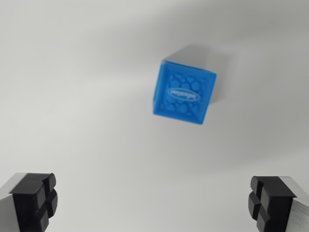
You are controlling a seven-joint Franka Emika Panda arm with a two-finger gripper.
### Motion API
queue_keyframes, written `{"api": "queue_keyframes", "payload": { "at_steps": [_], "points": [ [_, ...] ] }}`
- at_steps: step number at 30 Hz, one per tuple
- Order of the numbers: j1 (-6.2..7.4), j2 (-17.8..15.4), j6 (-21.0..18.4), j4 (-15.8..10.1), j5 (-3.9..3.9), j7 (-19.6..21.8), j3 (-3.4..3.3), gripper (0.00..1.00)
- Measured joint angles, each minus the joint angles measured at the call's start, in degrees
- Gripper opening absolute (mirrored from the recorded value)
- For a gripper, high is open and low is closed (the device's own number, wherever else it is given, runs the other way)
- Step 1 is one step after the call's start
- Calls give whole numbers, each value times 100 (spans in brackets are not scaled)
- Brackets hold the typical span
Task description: Stack cube
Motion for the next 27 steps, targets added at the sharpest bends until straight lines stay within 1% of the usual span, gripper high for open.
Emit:
{"api": "queue_keyframes", "payload": {
  "at_steps": [7, 12, 18, 27],
  "points": [
    [-23, 328, 287, -2, 101, 159, -49, 100],
    [-37, 526, 452, 6, 158, 249, -75, 100],
    [-65, 856, 690, 60, 274, 377, -108, 100],
    [-126, 1343, 989, 198, 443, 542, -129, 100]
  ]
}}
